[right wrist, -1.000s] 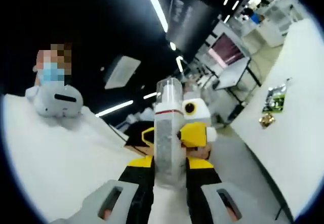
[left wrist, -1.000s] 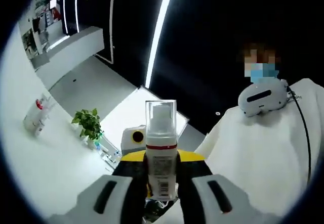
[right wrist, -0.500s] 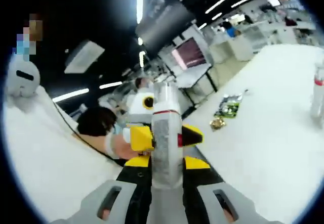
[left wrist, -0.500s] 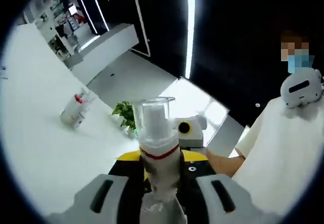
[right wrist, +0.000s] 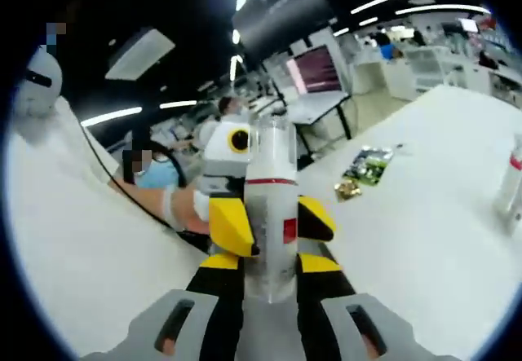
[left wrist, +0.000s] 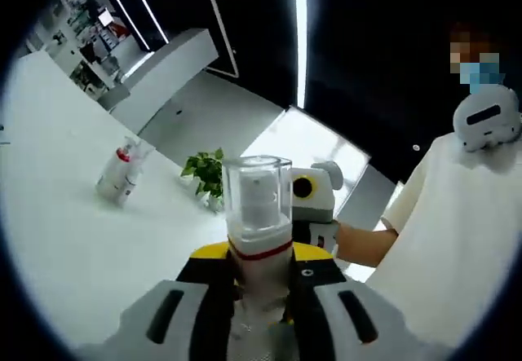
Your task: Arrange the skincare products in the storage area until every visible bottle or jar stands upright without overlapping.
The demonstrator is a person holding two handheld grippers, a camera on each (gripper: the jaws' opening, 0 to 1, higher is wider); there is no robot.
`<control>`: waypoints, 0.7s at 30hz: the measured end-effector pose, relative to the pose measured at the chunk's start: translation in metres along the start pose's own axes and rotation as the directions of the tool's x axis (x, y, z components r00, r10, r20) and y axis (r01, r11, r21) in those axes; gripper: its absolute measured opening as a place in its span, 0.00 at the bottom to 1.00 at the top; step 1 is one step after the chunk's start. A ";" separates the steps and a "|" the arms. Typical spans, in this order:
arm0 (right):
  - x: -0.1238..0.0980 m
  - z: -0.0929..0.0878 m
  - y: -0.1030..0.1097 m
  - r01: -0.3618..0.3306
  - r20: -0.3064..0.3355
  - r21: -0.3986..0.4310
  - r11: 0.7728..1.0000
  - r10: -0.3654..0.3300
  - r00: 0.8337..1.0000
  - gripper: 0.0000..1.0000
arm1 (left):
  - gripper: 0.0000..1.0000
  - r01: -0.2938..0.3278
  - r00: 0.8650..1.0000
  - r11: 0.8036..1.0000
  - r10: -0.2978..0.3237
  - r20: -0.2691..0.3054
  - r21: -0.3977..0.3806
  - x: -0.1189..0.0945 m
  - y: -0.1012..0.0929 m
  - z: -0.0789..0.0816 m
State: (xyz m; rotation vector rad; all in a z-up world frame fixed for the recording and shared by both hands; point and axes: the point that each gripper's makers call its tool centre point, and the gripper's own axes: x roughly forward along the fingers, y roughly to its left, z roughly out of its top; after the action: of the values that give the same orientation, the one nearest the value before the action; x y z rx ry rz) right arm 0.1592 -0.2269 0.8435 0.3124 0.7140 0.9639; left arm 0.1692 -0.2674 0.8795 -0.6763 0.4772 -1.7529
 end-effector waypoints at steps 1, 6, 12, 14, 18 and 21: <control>-0.002 0.000 0.004 -0.030 0.007 0.016 0.999 0.030 1.000 0.21 | 0.21 0.035 0.999 0.999 -0.035 -0.012 0.015 0.002 -0.007 -0.002; -0.005 -0.001 0.027 -0.183 0.034 0.052 0.982 0.182 0.983 0.24 | 0.21 0.153 0.988 0.988 -0.153 -0.011 -0.008 0.003 -0.029 -0.002; 0.003 0.006 -0.006 -0.001 0.117 0.007 1.000 0.000 0.993 0.18 | 0.20 -0.035 0.998 0.999 0.035 -0.061 0.010 -0.007 0.011 -0.002; 0.009 0.001 -0.018 0.078 0.084 -0.051 0.996 -0.074 0.994 0.18 | 0.20 -0.085 0.992 0.996 0.083 -0.098 -0.013 -0.011 0.021 -0.008; 0.018 0.004 -0.034 0.216 0.112 -0.104 0.971 -0.204 0.972 0.17 | 0.19 -0.190 0.978 0.981 0.191 -0.084 0.029 -0.014 0.039 -0.006; 0.020 0.006 -0.040 0.286 0.145 -0.110 0.952 -0.270 0.952 0.17 | 0.20 -0.234 0.969 0.972 0.234 -0.075 0.015 -0.017 0.046 -0.005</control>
State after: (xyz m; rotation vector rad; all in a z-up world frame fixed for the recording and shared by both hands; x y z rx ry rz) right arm 0.1955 -0.2319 0.8182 0.1515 0.5570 0.7103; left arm 0.2026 -0.2640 0.8437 -0.5278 0.5800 -1.5599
